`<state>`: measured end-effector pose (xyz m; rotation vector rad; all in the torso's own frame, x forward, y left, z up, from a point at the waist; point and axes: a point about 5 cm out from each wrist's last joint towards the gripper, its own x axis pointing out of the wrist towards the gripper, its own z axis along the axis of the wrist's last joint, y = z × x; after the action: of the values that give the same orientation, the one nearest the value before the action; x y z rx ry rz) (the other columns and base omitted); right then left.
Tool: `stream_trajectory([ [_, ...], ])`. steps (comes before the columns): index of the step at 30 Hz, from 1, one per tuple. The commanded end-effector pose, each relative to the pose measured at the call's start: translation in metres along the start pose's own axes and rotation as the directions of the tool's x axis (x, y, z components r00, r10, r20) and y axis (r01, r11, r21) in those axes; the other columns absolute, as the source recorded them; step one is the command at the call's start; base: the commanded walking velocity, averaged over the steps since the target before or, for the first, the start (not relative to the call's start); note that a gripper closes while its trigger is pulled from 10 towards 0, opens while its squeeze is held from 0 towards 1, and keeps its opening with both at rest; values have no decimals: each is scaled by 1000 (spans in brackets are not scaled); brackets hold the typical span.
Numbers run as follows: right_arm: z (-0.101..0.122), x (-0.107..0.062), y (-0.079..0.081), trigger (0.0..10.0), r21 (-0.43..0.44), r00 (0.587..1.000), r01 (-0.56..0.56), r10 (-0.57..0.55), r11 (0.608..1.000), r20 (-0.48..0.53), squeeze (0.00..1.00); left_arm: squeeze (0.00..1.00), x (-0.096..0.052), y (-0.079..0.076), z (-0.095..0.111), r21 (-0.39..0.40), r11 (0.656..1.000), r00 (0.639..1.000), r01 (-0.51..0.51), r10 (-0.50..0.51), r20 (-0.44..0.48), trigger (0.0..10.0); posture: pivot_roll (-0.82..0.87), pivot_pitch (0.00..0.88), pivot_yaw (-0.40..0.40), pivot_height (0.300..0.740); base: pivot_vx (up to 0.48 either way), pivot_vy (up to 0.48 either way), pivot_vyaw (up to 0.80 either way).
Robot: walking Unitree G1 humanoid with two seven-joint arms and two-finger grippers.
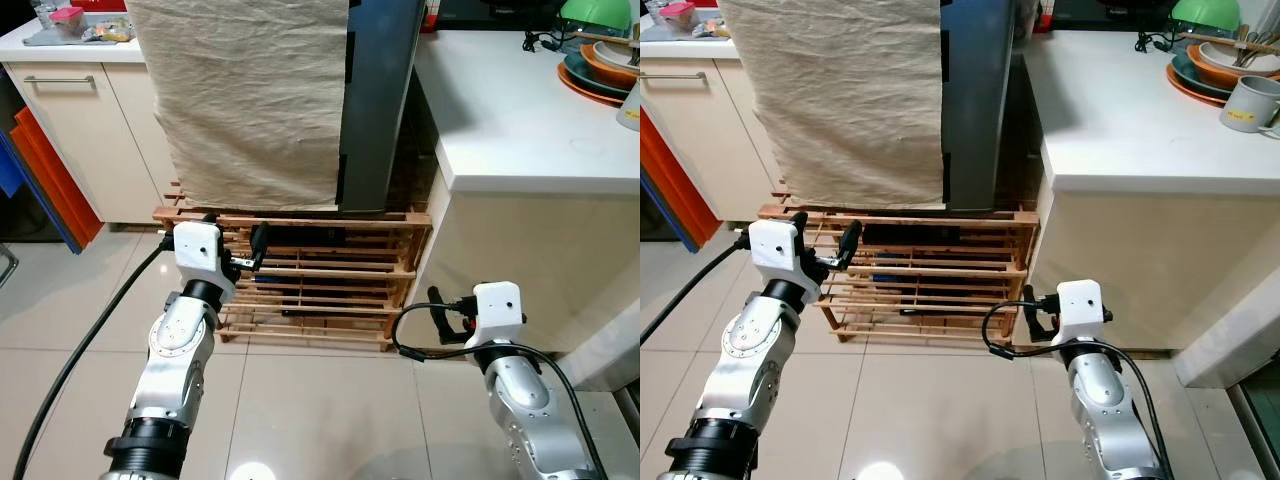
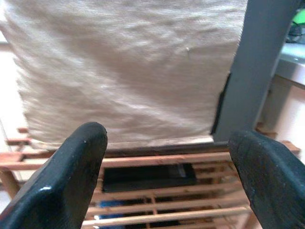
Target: Restocking fridge
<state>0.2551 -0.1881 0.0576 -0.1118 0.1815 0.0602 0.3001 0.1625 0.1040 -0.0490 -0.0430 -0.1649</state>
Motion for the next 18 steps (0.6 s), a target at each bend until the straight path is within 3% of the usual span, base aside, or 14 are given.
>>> stream_trajectory([
  [1,2,0,1,10000,9,1000,-6,6,1000,17,0,0,-2,4,1,-1,1000,1000,-7,7,-8,10000,-199,0,27,740,0,480,-800],
  [9,1,-2,-4,10000,47,998,51,-53,998,43,0,0,-6,7,-5,32,999,999,-7,8,-52,10000,-196,0,39,740,0,480,-800],
  [12,5,-2,-9,10000,104,991,107,-114,989,68,0,0,-8,15,-6,51,998,997,-40,43,-58,10000,-193,0,43,740,0,480,-800],
  [16,8,-1,-10,10000,118,986,132,-142,984,84,0,0,-10,23,-5,72,996,996,-59,63,-57,10000,-182,0,47,740,0,480,-800],
  [18,8,-1,-9,10000,112,987,126,-136,986,88,0,0,-11,26,-4,81,995,996,-64,69,-52,10000,-177,0,50,740,0,480,0],
])
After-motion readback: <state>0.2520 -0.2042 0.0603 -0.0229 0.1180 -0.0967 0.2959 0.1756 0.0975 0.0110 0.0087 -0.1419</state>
